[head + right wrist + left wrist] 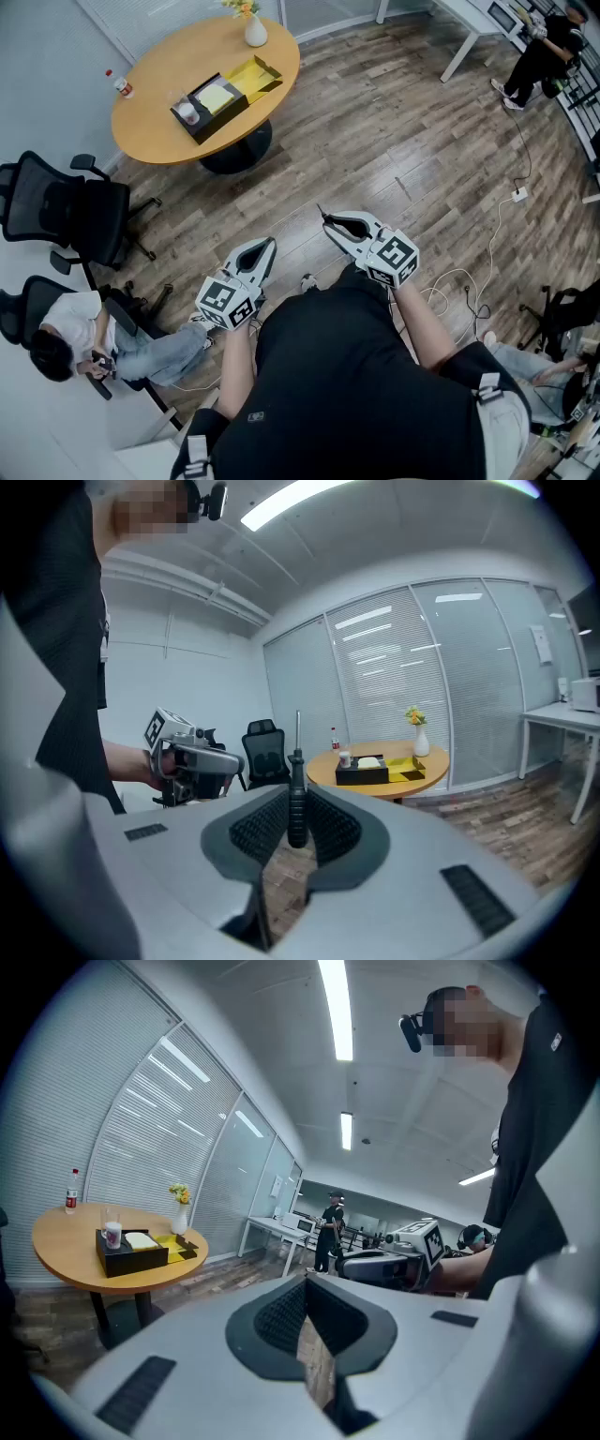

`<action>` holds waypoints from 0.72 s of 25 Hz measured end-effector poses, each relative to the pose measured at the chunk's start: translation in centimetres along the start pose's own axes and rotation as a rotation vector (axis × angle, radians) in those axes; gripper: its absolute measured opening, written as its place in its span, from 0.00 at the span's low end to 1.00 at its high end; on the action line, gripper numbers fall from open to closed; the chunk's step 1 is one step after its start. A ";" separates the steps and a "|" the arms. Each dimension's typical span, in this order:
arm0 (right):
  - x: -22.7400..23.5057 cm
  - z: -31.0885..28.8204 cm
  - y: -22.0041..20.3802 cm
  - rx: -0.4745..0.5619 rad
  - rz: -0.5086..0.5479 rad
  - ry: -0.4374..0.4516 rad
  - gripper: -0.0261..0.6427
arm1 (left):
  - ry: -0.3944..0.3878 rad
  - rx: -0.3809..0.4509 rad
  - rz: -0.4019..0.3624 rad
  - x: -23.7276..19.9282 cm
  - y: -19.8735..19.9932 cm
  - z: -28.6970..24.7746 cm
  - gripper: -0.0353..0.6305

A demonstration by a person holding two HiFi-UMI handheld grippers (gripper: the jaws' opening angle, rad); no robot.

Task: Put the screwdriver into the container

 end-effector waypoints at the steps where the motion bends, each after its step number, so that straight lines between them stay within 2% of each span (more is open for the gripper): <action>1: -0.2 0.1 0.0 -0.001 0.005 -0.002 0.12 | -0.003 -0.005 0.000 0.0 -0.1 0.0 0.06; 11: -0.9 0.6 -0.5 -0.005 -0.010 -0.008 0.12 | -0.026 0.006 -0.007 0.5 0.2 -0.2 0.06; 18: -1.1 0.1 -0.2 -0.024 0.001 0.006 0.12 | -0.014 0.018 0.002 0.3 0.2 0.5 0.06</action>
Point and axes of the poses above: the fingertips, and each gripper's own axes: z backward along the fingers, x to its right, y out of its top, the point moved 10 cm from there along z, backward along the fingers, and after that the axes turned 11 degrees about -z, right-handed, at the moved point
